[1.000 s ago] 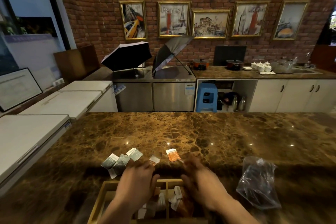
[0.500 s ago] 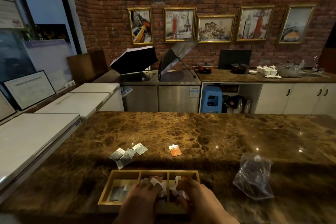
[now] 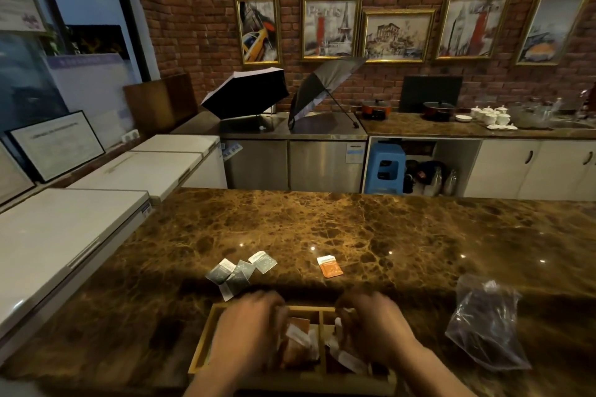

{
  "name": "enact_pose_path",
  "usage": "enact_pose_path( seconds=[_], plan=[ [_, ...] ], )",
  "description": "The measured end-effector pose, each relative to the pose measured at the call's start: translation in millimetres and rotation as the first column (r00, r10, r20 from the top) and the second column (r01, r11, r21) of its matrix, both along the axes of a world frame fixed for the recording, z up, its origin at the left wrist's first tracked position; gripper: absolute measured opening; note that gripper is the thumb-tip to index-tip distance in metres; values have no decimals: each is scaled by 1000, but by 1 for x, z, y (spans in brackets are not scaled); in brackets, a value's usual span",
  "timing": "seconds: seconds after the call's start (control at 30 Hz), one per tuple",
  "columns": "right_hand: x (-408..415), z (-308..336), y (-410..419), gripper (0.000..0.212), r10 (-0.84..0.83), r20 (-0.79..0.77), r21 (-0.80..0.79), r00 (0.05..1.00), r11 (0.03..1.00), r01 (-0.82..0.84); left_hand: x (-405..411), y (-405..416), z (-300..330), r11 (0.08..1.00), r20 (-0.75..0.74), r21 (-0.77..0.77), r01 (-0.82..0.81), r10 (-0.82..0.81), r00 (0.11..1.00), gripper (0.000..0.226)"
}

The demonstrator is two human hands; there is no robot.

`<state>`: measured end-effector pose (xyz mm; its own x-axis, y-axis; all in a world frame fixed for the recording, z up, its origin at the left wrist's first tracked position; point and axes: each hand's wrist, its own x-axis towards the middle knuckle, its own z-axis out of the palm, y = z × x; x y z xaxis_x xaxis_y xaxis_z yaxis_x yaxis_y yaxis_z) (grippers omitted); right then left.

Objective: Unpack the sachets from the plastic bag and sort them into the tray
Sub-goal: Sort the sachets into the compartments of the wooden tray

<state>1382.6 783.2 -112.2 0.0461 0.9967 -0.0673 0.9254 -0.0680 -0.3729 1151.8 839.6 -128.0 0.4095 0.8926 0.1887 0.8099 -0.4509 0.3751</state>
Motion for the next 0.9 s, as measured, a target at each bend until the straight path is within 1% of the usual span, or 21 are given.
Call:
enact_pose_path(
  seconds=[0.1,0.17,0.23,0.33,0.4,0.43,0.53,0.6,0.67,0.73,0.83,0.9],
  plan=[
    [1,0,33,20,-61,-25,18,998,998,61,-22,43,-7,995,60,-16,-103,104,993,26],
    [3,-6,55,22,-78,-13,37,997,996,79,-33,74,-12,987,43,-57,-150,152,987,28],
    [4,-16,78,28,-105,-17,34,994,994,105,-44,103,-21,975,33,-135,-174,180,983,29],
    [4,-34,103,40,-187,-11,-119,982,976,184,-56,133,-36,968,-5,-192,-162,164,986,28],
    [2,-43,114,43,-193,-1,-204,981,961,189,-59,143,-43,964,-38,-230,-134,129,991,31],
    [2,-48,118,45,-192,-16,-228,981,956,184,-61,146,-47,963,-59,-242,-120,108,992,33],
    [-1,-52,125,62,-248,-79,-303,965,929,214,-62,155,-57,966,-111,-242,-94,69,991,36],
    [-1,-56,129,60,-231,-55,-299,971,932,204,-62,158,-58,975,-118,-208,-81,57,991,35],
    [-4,-55,132,51,-186,-6,-298,982,938,176,-61,158,-56,983,-151,-167,-77,51,987,34],
    [-7,-53,132,43,-139,55,-305,989,940,149,-60,158,-55,984,-146,-153,-96,74,986,35],
    [-12,-54,131,43,-138,109,-271,984,949,163,-61,156,-55,974,-97,-193,-119,102,990,33],
    [-12,-53,128,46,-186,120,-261,975,942,211,-61,153,-54,965,-78,-231,-124,109,991,30]
  ],
)
